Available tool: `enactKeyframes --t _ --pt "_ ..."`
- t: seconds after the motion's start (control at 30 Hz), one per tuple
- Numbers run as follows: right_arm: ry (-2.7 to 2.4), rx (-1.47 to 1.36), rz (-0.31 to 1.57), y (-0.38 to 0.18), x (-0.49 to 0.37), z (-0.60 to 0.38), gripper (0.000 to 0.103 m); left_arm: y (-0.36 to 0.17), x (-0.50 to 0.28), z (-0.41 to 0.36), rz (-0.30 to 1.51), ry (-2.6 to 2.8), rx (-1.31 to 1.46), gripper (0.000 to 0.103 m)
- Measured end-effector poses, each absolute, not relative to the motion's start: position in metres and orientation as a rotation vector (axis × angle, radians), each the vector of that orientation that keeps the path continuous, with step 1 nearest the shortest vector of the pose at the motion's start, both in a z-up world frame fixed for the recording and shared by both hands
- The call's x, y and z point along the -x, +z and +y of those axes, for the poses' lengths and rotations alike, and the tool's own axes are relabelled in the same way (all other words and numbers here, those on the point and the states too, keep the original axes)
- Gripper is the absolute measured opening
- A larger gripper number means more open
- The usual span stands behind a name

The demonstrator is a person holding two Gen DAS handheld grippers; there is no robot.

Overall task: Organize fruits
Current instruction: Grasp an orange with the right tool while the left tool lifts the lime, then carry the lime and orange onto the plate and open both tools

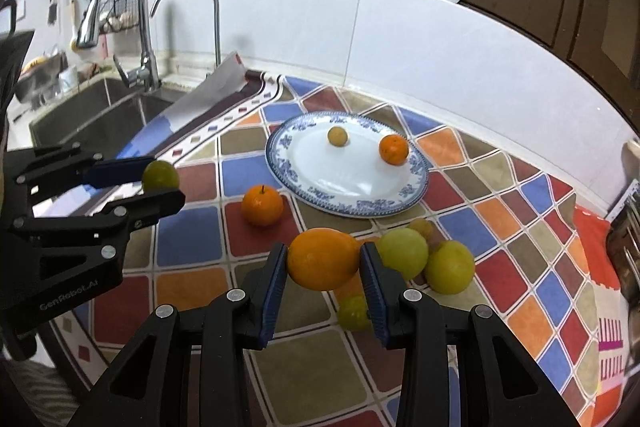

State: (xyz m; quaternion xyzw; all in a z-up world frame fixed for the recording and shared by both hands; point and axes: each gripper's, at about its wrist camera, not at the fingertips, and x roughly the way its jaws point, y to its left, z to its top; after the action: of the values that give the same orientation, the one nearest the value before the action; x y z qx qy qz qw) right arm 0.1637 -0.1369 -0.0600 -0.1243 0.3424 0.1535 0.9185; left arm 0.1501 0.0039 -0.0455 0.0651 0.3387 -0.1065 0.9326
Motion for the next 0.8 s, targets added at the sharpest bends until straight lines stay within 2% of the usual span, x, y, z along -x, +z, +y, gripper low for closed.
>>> enactKeyframes --t 0.8 --pt "0.307 0.226 0.541 -0.008 -0.200 -0.155 0.038 -0.003 -0.181 -0.014 0.534 -0.145 -0.144 0.034"
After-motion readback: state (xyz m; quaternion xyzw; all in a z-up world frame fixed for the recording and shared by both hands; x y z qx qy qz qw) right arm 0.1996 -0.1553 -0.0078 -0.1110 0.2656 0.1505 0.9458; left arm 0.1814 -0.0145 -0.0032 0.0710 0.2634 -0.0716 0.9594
